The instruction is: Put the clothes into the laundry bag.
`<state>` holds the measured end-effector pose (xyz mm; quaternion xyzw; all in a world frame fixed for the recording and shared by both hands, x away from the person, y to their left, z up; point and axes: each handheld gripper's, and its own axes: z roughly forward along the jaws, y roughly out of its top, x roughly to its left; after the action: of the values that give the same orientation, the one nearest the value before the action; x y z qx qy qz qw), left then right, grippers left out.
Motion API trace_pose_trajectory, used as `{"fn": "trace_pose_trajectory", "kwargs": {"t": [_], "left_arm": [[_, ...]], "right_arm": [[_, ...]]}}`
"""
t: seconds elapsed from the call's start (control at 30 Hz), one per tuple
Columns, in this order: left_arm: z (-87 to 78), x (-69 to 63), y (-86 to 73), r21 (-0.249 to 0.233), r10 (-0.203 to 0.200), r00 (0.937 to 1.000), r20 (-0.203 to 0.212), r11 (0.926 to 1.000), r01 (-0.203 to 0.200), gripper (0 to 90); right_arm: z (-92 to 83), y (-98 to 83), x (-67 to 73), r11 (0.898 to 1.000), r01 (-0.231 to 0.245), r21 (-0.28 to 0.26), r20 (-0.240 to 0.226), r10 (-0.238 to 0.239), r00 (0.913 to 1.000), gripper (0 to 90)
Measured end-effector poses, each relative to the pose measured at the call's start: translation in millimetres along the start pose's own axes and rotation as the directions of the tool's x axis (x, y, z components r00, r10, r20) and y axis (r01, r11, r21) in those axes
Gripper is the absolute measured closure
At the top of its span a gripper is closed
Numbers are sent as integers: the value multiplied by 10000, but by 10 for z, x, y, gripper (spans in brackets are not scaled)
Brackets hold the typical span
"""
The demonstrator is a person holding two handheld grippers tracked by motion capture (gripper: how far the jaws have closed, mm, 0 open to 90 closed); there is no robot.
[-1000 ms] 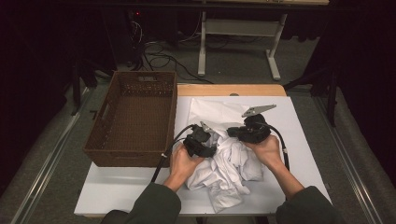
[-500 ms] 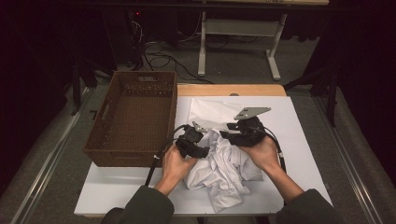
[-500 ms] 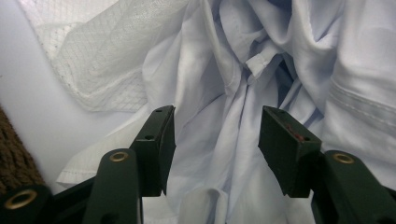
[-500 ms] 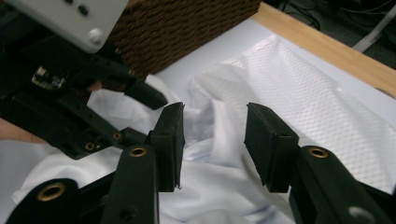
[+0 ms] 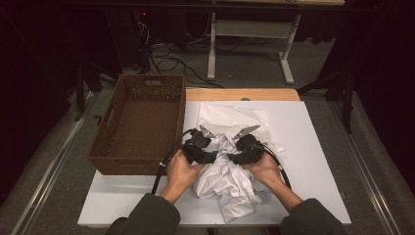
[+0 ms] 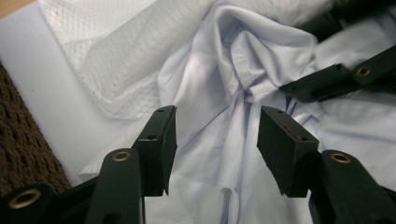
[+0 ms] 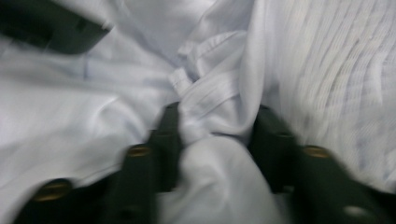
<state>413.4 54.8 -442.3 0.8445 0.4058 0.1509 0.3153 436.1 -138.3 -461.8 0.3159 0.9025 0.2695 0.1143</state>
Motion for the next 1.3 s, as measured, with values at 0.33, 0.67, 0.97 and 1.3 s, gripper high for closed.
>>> {"fn": "trace_pose_trajectory", "kwargs": {"t": [0.33,0.67,0.97,1.3], "left_arm": [[120,-5,330,373,-657,9978,112,9972,653,496],[758,-95,655,1793,-444,9975,-550,9823,536,484],[874,139,582,1952,-904,9878,-1270,9741,1142,481],[988,218,553,2388,-1160,9864,-1164,9607,1412,491]], "right_arm": [[-244,-326,7,9973,651,-328,-639,-671,9957,828],[-199,-396,-62,9998,171,-134,-1035,-184,9945,824],[-203,-390,-117,10000,-30,81,-1350,40,9908,822],[-310,-425,-189,9948,137,1010,-1667,34,9860,829]]}}
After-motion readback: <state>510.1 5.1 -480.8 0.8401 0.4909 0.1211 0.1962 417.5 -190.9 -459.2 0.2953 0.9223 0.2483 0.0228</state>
